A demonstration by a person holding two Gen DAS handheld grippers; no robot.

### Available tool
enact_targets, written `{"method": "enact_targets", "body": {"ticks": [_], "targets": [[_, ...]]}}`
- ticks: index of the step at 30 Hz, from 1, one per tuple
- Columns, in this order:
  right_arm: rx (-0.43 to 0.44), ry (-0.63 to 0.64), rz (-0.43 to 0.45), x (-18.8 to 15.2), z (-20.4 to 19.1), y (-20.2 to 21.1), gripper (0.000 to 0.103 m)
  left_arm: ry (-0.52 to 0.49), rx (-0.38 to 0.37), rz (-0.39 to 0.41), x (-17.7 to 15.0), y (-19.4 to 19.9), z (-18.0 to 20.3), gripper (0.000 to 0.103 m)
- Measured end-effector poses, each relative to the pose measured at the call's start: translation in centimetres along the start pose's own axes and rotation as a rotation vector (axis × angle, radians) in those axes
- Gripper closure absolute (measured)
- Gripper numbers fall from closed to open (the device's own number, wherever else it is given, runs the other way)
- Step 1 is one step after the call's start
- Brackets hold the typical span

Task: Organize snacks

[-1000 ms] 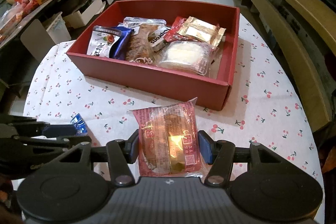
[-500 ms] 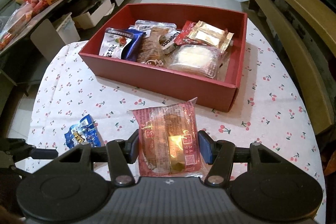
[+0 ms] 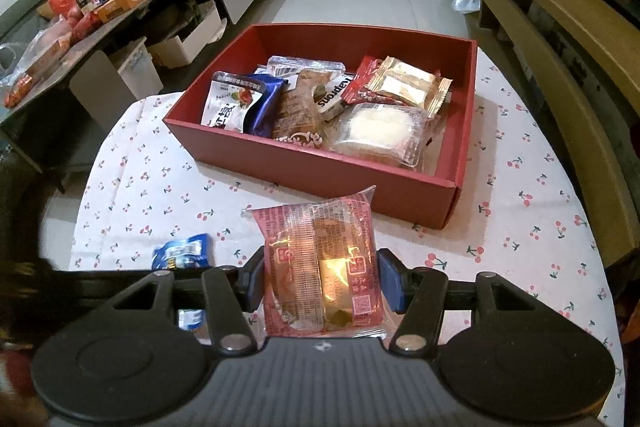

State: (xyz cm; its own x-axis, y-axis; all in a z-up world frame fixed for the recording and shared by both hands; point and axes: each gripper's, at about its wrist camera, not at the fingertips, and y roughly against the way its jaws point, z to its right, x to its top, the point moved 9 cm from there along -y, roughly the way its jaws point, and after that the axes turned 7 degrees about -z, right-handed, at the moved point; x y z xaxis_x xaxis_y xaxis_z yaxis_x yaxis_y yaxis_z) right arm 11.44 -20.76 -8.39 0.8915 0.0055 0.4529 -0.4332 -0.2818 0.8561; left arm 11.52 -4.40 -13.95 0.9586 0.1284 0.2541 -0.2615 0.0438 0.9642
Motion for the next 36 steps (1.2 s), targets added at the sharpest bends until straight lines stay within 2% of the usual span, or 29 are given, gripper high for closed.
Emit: {"method": "enact_targets", "body": {"ticks": [2, 5, 10, 15, 22, 36], "targets": [[0.002, -0.002, 0.002, -0.1, 0.3, 0.3, 0.041, -0.101, 0.072, 0.014, -0.5, 0.0, 0.4, 0.017], [0.004, -0.005, 0.008, -0.2, 0.6, 0.6, 0.041, -0.186, 0.071, 0.022, -1.1, 0.7, -0.2, 0.028], [-0.002, 0.002, 0.000, -0.5, 0.7, 0.5, 0.041, -0.218, 0.082, 0.012, -0.8, 1.0, -1.0, 0.028], [-0.023, 0.024, -0.029, -0.8, 0.1, -0.8, 0.041, -0.263, 0.048, 0.012, -1.2, 0.7, -0.2, 0.029], [-0.060, 0.046, -0.067, -1.3, -0.1, -2.5, 0.040, -0.277, -0.021, 0.025, -0.8, 1.7, 0.2, 0.029], [-0.101, 0.039, -0.056, -2.9, -1.5, -2.2, 0.040, -0.325, -0.048, 0.071, -1.0, 3.2, 1.7, 0.029]]}}
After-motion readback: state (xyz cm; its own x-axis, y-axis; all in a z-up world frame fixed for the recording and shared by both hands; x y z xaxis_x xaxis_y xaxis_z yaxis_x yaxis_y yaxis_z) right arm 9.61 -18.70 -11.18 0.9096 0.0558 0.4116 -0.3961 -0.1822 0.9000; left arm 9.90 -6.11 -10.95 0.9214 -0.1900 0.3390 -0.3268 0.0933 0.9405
